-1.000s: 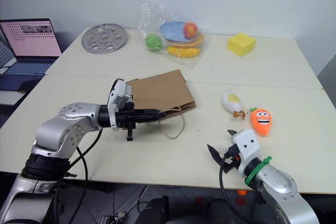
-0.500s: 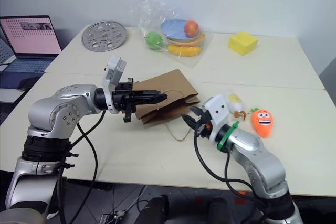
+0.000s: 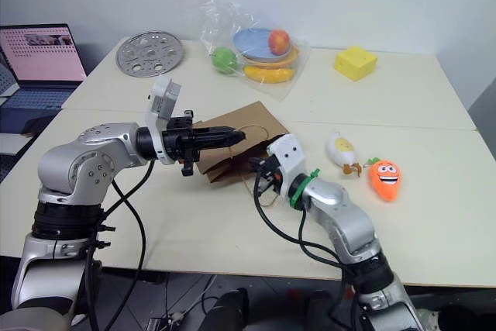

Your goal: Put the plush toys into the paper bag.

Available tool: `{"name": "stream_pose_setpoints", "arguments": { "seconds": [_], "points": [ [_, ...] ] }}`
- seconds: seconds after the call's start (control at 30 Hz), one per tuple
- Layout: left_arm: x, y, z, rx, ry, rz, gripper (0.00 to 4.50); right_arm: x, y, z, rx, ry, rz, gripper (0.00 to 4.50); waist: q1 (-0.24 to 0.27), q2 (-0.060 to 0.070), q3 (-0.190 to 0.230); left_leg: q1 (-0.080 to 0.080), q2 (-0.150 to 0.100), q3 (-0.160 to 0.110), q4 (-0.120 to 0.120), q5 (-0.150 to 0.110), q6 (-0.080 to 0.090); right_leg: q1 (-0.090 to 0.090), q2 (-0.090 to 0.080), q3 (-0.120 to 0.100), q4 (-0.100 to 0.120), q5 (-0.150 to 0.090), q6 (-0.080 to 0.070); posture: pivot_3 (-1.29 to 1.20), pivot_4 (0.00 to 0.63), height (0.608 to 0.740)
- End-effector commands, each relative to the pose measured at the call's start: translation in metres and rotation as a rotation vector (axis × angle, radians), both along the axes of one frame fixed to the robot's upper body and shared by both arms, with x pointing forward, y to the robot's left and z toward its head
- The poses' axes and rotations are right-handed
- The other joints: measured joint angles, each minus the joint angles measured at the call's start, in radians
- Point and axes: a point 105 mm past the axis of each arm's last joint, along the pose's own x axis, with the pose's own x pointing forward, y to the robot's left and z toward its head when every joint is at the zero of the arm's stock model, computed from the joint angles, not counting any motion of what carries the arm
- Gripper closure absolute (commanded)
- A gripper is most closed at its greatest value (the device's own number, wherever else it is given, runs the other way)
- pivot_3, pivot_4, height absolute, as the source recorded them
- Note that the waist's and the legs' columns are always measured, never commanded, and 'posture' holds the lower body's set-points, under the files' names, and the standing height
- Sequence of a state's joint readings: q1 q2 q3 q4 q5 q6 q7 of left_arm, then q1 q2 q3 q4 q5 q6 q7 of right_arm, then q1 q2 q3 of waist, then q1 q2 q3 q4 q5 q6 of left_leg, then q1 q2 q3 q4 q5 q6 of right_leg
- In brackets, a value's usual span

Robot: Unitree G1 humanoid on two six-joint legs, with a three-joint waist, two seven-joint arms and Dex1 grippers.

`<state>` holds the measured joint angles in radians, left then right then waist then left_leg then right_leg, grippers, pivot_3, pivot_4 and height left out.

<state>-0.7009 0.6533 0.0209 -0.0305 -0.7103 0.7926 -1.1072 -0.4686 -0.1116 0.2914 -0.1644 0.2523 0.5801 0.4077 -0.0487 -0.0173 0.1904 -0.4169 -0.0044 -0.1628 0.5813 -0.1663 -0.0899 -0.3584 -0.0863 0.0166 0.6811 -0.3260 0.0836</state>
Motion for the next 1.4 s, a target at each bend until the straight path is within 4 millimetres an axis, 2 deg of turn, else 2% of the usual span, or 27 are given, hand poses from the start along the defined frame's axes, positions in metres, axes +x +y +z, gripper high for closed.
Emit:
{"name": "stream_pose_setpoints", "arguments": {
  "seconds": [0.03,0.23,0.3,0.4,0.7,0.83,1.0,1.07,1.13,1.17,1.23,1.4],
  "points": [
    [-0.008,-0.003,0.017,-0.038,-0.047,-0.040,4.50,0.008,0.016,0.003,0.002,-0.042,0.013,4.46,-0.003,0.000,0.000,0.000,0.000,0.000,0.000,0.000,0.000,0.000,0.000,0.000,0.000,0.000,0.000,0.00,0.150,0.740],
    [-0.010,-0.002,0.022,-0.046,-0.053,-0.046,4.50,0.034,0.025,-0.021,-0.025,0.026,-0.084,4.46,-0.005,0.000,0.000,0.000,0.000,0.000,-0.002,0.001,-0.002,-0.001,0.000,0.000,0.000,0.000,0.000,0.00,0.150,0.740],
    [-0.010,-0.002,0.023,-0.045,-0.059,-0.042,4.50,0.042,0.021,-0.031,-0.026,0.066,-0.146,4.46,-0.005,0.000,0.000,0.000,0.000,0.000,-0.003,0.002,-0.003,-0.001,0.000,0.000,0.000,0.000,0.000,0.00,0.150,0.740],
    [-0.005,0.005,0.026,-0.049,-0.095,0.014,4.50,0.048,0.011,-0.056,-0.102,0.123,-0.201,4.46,-0.006,0.000,0.000,0.000,0.000,0.000,-0.004,0.002,-0.003,-0.002,0.000,0.000,0.001,0.000,0.000,0.00,0.150,0.740],
    [0.010,0.022,0.051,-0.074,-0.216,0.133,4.50,0.050,0.002,-0.062,-0.171,0.116,-0.237,4.46,-0.007,0.000,0.000,0.001,0.000,0.000,-0.004,0.003,-0.004,-0.002,0.000,0.000,0.001,0.000,0.000,0.00,0.150,0.740],
    [0.021,0.036,0.076,-0.082,-0.317,0.216,4.50,0.050,-0.003,-0.070,-0.215,0.130,-0.269,4.46,-0.007,0.000,0.000,0.001,0.000,0.000,-0.004,0.003,-0.004,-0.002,0.000,0.000,0.001,0.000,0.000,0.00,0.150,0.740],
    [0.031,0.047,0.093,-0.090,-0.390,0.281,4.50,0.048,-0.003,-0.074,-0.225,0.139,-0.268,4.46,-0.007,0.000,0.000,0.001,0.000,0.000,-0.004,0.003,-0.005,-0.001,0.000,0.000,0.001,0.001,0.000,0.00,0.150,0.740],
    [0.041,0.061,0.116,-0.119,-0.478,0.380,4.50,0.046,-0.003,-0.074,-0.228,0.138,-0.263,4.46,-0.006,0.000,0.000,0.001,0.000,0.000,-0.004,0.003,-0.005,-0.001,0.000,0.000,0.001,0.001,0.000,0.00,0.150,0.740],
    [0.046,0.067,0.125,-0.131,-0.515,0.419,4.50,0.046,-0.004,-0.074,-0.230,0.138,-0.261,4.46,-0.007,0.000,0.000,0.001,0.000,-0.001,-0.004,0.004,-0.006,-0.002,0.000,0.000,0.001,0.001,0.000,0.00,0.150,0.740],
    [0.051,0.074,0.142,-0.177,-0.568,0.489,4.50,0.046,-0.005,-0.074,-0.231,0.137,-0.265,4.46,-0.007,0.000,0.000,0.001,0.000,0.000,-0.004,0.004,-0.006,-0.002,0.000,0.000,0.001,0.001,0.001,0.00,0.150,0.740],
    [0.056,0.083,0.163,-0.238,-0.632,0.574,4.50,0.047,-0.007,-0.074,-0.232,0.135,-0.270,4.46,-0.006,-0.001,0.000,0.001,0.000,-0.001,-0.004,0.004,-0.006,-0.002,0.000,-0.001,0.001,0.001,0.001,0.00,0.150,0.740],
    [0.062,0.091,0.183,-0.346,-0.687,0.649,4.50,0.047,-0.011,-0.075,-0.235,0.138,-0.280,4.46,-0.008,-0.001,0.000,0.001,0.000,-0.001,-0.005,0.004,-0.006,-0.002,0.000,0.000,0.001,0.001,0.001,0.00,0.150,0.740]
  ]
}}
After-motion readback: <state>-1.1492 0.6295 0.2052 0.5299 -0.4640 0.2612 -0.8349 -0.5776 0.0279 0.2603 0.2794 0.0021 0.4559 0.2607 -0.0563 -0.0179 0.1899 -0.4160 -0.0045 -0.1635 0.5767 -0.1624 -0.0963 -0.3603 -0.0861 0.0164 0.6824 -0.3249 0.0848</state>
